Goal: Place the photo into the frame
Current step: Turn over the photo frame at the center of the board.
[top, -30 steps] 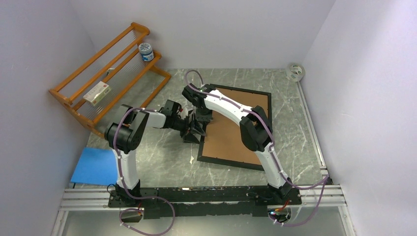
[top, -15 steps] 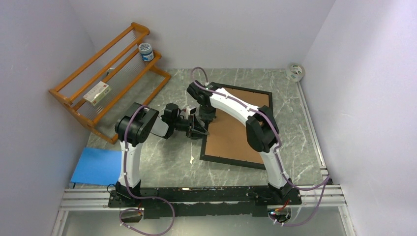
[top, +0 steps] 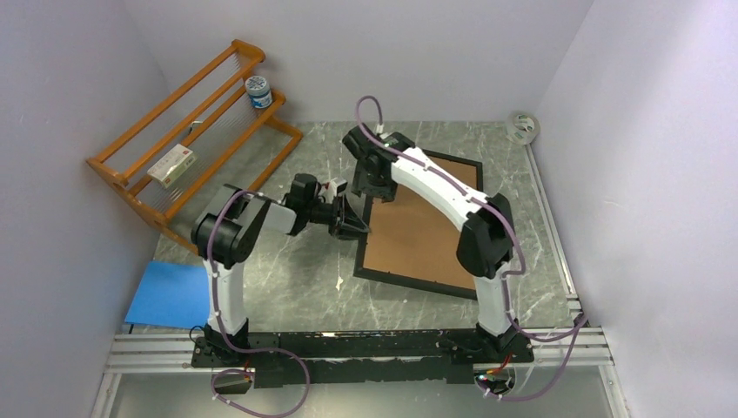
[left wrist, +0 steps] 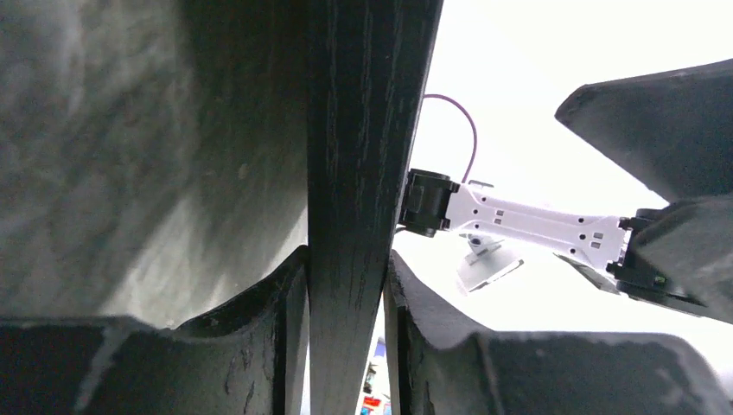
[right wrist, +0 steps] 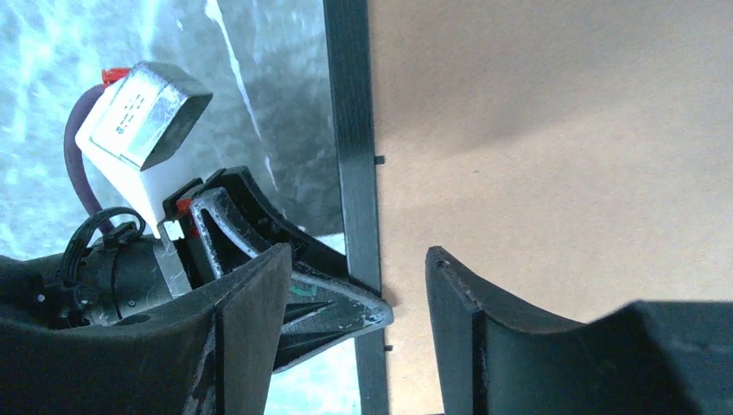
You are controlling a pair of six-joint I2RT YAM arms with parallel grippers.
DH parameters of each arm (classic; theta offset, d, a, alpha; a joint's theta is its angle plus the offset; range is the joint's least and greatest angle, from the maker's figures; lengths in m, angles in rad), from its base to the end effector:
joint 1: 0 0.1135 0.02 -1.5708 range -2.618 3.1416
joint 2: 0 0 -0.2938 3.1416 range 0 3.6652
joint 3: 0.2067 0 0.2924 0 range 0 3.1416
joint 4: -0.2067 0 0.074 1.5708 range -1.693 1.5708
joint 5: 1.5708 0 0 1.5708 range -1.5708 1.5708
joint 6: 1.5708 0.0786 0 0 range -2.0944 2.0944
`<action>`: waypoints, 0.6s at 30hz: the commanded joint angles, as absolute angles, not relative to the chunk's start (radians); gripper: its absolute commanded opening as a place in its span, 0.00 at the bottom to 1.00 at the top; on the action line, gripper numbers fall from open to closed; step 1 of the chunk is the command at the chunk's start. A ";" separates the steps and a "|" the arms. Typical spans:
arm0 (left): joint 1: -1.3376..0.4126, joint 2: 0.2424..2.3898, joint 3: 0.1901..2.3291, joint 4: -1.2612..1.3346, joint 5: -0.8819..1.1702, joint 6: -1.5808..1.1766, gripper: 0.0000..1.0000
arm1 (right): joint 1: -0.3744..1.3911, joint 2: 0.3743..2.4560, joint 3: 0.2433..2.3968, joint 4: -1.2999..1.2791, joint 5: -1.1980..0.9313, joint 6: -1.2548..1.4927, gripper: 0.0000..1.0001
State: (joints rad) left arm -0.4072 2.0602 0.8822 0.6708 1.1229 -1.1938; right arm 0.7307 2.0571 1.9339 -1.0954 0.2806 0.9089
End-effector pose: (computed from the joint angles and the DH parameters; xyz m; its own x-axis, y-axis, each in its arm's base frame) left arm 0.3553 -0.2304 0.0789 -0.9963 -0.0088 0.0853 -0.0852 0.2104 -0.9739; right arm 0.3871 0.3177 0.2573 -0.8794 0.2298 -0.4171 0.2010 0.9731 0.1124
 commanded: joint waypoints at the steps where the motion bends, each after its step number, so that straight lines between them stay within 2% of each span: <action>1: -0.405 1.890 1.043 0.114 1.104 -0.845 0.03 | 0.687 1.902 1.944 -1.091 0.344 0.896 0.63; 8: -0.348 1.845 1.310 -0.544 1.018 -0.449 0.03 | 0.581 1.737 1.828 -1.012 0.200 0.842 0.64; 10: -0.321 1.840 1.375 -0.668 1.002 -0.376 0.03 | 0.555 1.687 1.776 -0.959 0.149 0.823 0.67; 12: -0.289 1.834 1.441 -0.781 0.975 -0.310 0.03 | 0.543 1.655 1.746 -0.931 0.132 0.805 0.76; 13: -0.272 1.833 1.482 -0.844 0.942 -0.289 0.03 | 0.542 1.646 1.738 -0.926 0.132 0.799 0.77; 16: -0.224 1.840 1.639 -1.038 0.838 -0.237 0.03 | 0.527 1.631 1.711 -0.910 0.105 0.798 0.77; 18: -0.192 1.824 1.700 -1.073 0.840 -0.235 0.03 | 0.512 1.622 1.698 -0.895 0.076 0.806 0.75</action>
